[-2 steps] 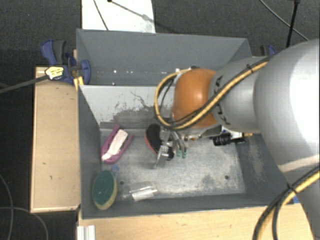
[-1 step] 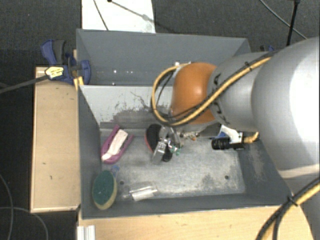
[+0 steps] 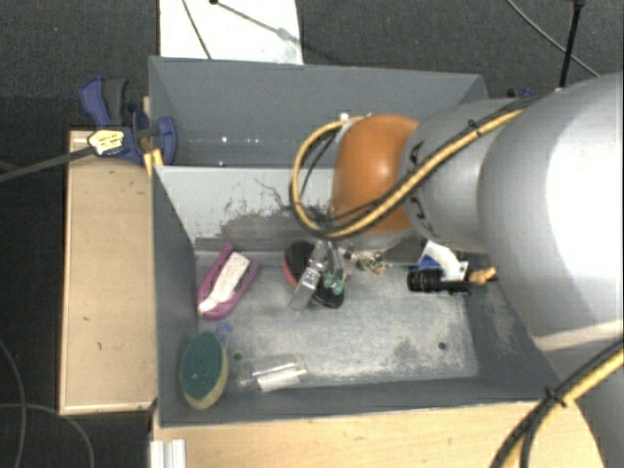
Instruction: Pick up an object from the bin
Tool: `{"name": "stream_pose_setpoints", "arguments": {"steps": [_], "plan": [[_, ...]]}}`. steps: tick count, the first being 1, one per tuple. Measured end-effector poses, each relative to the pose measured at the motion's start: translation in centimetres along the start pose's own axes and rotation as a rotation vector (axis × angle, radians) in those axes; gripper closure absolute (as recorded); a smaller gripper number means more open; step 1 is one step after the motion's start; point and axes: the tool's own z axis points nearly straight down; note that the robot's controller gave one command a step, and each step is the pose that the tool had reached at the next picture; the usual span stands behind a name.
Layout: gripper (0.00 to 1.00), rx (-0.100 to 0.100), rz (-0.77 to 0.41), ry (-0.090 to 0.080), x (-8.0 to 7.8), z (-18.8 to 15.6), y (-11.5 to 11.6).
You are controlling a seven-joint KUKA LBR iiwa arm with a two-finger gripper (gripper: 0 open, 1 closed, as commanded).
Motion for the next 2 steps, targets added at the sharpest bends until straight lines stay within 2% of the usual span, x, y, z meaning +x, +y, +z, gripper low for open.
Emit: {"name": "stream_pose_setpoints", "arguments": {"steps": [1, 2], "plan": [[0.0, 0.0, 0.266, -0.004, -1.0, 2.73, -1.03], [0.0, -0.002, 0.266, -0.007, -1.12, 2.61, -1.0]]}}
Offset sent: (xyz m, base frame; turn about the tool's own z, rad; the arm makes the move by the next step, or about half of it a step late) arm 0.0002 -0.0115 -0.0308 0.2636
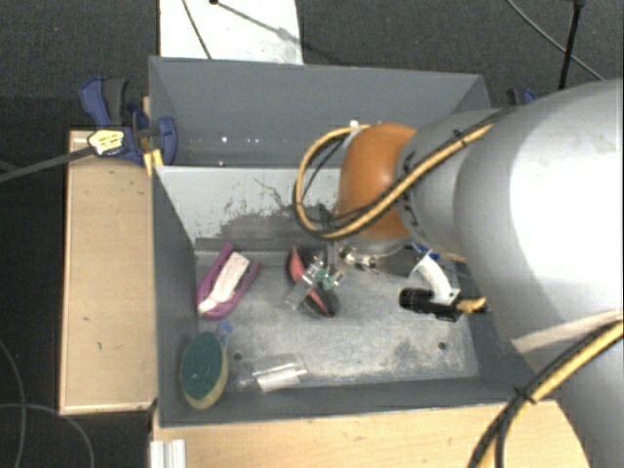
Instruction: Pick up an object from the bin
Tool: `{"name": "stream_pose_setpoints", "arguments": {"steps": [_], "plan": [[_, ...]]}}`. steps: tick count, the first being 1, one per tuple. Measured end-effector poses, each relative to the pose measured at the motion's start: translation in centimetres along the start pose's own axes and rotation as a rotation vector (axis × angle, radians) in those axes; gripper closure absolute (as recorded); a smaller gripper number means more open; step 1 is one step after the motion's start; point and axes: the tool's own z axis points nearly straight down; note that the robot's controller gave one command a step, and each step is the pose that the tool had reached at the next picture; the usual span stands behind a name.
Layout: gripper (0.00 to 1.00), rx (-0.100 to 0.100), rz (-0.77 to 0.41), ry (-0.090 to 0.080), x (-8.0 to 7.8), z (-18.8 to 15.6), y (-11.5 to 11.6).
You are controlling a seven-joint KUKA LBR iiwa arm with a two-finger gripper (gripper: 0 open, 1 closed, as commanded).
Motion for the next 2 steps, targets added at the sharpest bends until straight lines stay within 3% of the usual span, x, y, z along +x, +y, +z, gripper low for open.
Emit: {"name": "stream_pose_setpoints", "arguments": {"steps": [1, 2], "plan": [[1.0, -0.002, 0.0, -0.001, 0.0, -0.1, 0.1], [1.0, 0.007, -0.002, 0.01, -0.1, -2.4, 0.1]]}}
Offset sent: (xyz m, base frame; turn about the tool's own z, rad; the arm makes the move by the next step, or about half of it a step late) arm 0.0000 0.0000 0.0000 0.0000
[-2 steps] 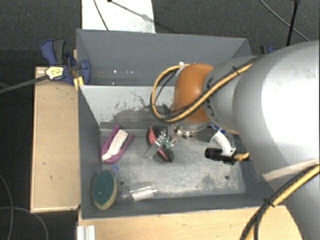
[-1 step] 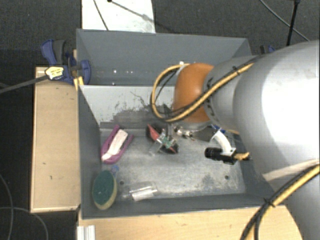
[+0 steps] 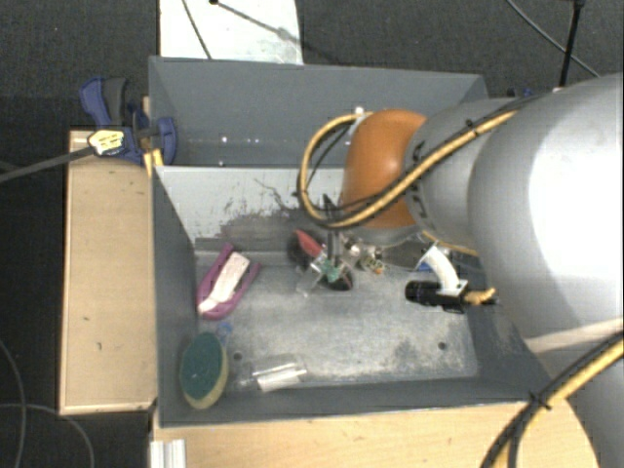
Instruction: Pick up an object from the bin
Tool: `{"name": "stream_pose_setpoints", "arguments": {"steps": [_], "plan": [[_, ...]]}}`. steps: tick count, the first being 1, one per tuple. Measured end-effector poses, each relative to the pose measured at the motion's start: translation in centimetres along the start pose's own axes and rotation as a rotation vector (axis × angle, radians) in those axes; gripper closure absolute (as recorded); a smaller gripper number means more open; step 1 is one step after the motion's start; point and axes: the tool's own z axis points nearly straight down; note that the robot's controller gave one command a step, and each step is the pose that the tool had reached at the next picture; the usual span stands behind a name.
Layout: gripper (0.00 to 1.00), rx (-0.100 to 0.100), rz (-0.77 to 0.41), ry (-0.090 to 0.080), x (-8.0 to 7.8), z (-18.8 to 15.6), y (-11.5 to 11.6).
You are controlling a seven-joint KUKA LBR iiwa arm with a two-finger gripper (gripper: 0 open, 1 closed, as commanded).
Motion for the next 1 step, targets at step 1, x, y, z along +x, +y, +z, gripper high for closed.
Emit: {"name": "stream_pose_setpoints", "arguments": {"steps": [1], "plan": [[1.0, -0.005, -0.004, -0.004, -0.16, -8.46, 0.18]]}}
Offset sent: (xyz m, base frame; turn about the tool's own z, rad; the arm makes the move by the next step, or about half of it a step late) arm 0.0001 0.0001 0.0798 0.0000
